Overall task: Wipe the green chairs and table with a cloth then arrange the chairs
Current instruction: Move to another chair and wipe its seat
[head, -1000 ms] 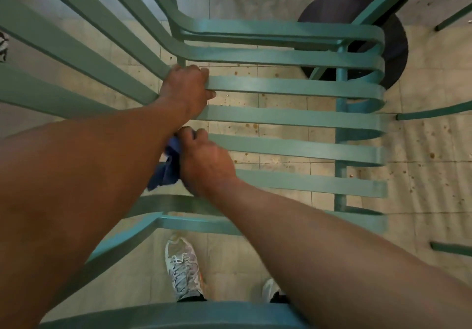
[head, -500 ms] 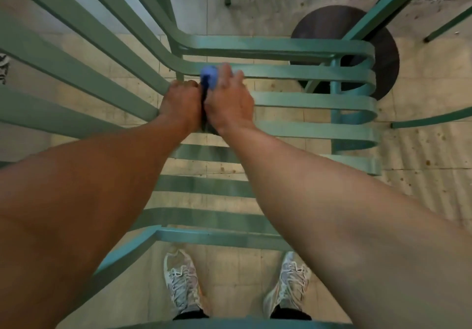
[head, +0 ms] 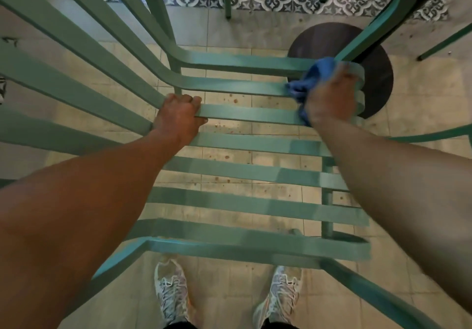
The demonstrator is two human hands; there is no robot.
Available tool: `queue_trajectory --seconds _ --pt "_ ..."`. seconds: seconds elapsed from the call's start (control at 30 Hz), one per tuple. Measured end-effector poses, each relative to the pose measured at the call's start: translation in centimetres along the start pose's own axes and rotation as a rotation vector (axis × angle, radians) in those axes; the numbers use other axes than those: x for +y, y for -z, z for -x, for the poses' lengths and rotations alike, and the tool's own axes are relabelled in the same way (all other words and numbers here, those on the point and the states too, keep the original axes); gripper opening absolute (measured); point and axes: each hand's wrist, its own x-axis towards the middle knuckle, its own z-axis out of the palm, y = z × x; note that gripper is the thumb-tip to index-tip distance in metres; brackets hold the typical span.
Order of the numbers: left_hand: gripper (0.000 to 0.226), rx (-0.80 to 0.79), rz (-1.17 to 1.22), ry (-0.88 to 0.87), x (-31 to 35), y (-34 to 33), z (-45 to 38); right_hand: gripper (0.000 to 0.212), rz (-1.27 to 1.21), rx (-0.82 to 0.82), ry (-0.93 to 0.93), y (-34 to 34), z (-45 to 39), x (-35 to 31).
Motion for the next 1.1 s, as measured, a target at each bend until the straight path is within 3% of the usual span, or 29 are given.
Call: queue_trajectory --seconds 0.2,0.3,0.4,0.47,0.57,0.67,0.83,0.9,0.97,1.1 --pt "0.031 0.067 0.027 -0.020 -0.1 -0.4 0.0 0.040 -0.027 -0.539 0.547 -5.0 6.9 -18.1" --pt "0.028 0.082 0.081 -0.008 -0.1 -0.4 0.0 0.037 -0.040 -0.520 0.607 -5.1 8.3 -17.1" --pt "0.033 0.069 0.034 -0.064 -0.5 -0.6 -0.5 0.034 -0.082 -0.342 0.520 -3.2 8.5 -9.7" --pt "0.046 0.033 0.011 -0.050 -0.7 -0.5 -0.9 0.034 -0.067 -0.322 0.493 -1.1 9.8 -5.3" --pt "0.049 -0.073 -0.061 -0.039 -0.2 0.2 -1.1 0.039 0.056 -0.504 0.477 2.5 13.5 -2.7" --pt "0.057 -0.160 -0.131 -0.009 1.1 1.8 0.7 0.039 0.138 -0.772 0.315 5.2 17.1 -2.9" --pt "0.066 -0.419 -0.119 -0.055 5.2 4.7 9.2 0.044 0.342 -1.156 0.164 10.9 19.9 -3.5" --pt "0.068 -0.492 -0.126 -0.068 5.9 6.2 13.0 0.036 0.276 -1.136 0.076 14.0 20.5 -3.2" --pt "0.068 -0.505 -0.140 -0.080 6.0 8.1 15.8 0.033 0.168 -1.015 0.013 17.5 21.3 -2.7" --pt "0.067 -0.471 -0.159 -0.157 7.0 13.3 18.6 0.049 0.129 -0.826 -0.005 24.4 22.4 -2.5"
